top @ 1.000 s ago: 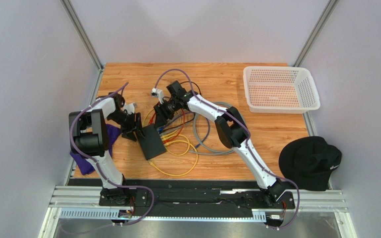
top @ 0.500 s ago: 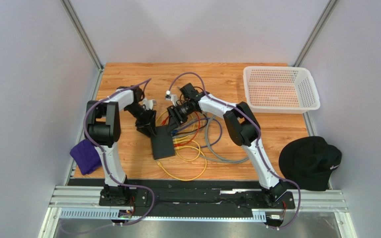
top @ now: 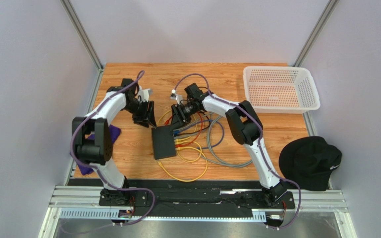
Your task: Pull the plug from the switch port
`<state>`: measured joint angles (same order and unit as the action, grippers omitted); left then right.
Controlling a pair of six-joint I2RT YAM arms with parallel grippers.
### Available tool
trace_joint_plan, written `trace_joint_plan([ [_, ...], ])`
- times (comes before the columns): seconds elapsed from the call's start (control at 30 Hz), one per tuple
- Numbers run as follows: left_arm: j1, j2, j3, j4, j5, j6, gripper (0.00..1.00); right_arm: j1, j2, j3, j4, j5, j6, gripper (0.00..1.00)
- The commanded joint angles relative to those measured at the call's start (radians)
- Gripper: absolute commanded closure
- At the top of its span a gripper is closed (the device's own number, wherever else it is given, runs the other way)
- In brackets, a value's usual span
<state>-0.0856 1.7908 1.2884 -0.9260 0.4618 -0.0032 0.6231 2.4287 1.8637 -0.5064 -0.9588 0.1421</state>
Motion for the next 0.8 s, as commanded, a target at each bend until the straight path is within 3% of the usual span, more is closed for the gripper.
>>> trace_joint_plan([
  [0.0,0.003,-0.145,-0.038,0.153,0.113,-0.095,0.58,-0.04,0.013,-0.026,-0.035,0.049,0.017,0.42],
  [0.2,-0.028,-0.071,-0.081,0.193,0.198,-0.162,0.98,-0.046,0.01,-0.034,-0.058,0.104,-0.004,0.44],
  [0.23,-0.029,-0.064,-0.09,0.2,0.208,-0.173,1.0,-0.046,0.009,-0.038,-0.061,0.109,-0.01,0.44],
  [0.6,-0.042,0.041,-0.147,0.222,0.141,-0.202,1.0,-0.022,0.046,-0.037,-0.06,0.103,-0.006,0.47],
  [0.77,-0.059,0.073,-0.1,0.187,0.106,-0.213,1.0,0.0,0.062,-0.025,-0.058,0.092,-0.007,0.5],
])
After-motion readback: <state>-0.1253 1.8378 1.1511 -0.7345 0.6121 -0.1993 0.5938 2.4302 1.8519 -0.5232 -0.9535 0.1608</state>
